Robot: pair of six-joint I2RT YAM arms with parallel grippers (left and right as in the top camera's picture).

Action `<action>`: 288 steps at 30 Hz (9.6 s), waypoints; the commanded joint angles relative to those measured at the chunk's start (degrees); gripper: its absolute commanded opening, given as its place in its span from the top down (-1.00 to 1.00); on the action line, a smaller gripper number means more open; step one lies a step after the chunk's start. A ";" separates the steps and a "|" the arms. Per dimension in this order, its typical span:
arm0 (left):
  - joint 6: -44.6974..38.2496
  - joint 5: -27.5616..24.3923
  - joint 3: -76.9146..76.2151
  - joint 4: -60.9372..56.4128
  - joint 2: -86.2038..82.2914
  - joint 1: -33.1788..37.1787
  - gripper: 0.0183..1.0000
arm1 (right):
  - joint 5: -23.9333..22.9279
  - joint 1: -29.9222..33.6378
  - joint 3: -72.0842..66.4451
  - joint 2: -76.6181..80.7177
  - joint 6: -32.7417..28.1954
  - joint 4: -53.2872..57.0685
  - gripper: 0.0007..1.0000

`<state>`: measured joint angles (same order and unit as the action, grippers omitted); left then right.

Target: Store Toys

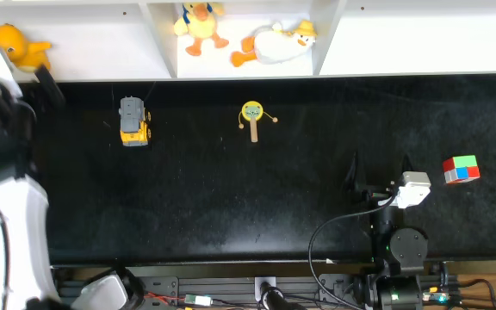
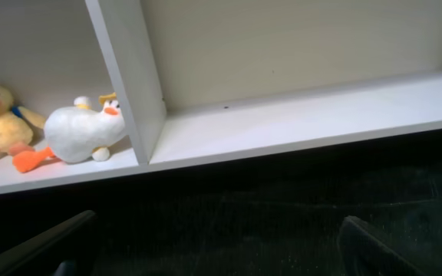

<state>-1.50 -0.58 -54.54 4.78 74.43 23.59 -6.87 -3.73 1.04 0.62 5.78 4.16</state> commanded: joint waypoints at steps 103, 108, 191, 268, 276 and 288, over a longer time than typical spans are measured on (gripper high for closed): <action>8.87 9.51 20.79 5.44 -16.57 -25.22 0.61 | -0.07 0.28 -0.76 -0.39 0.24 -0.28 -0.99; 8.90 9.22 19.19 3.10 -16.57 -25.24 0.62 | -0.07 0.28 -0.76 -0.39 0.24 -0.28 -0.99; 7.56 9.97 11.74 10.14 -10.88 -26.40 -1.00 | -0.07 0.28 -0.76 -0.39 0.24 -0.28 -0.99; 0.17 1.73 54.07 0.09 -74.27 -26.45 -1.00 | -23.54 -36.48 36.13 49.66 31.76 34.40 -0.99; 0.17 1.73 54.07 0.09 -74.27 -26.45 -1.00 | -18.08 -39.45 49.24 69.64 31.93 39.60 -0.99; 0.17 1.73 54.07 0.09 -74.27 -26.45 -1.00 | -19.06 -42.88 61.33 88.04 29.59 40.19 -0.99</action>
<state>-0.23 1.65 -0.56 4.71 0.75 -2.66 -25.02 -45.84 59.22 85.38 35.77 44.60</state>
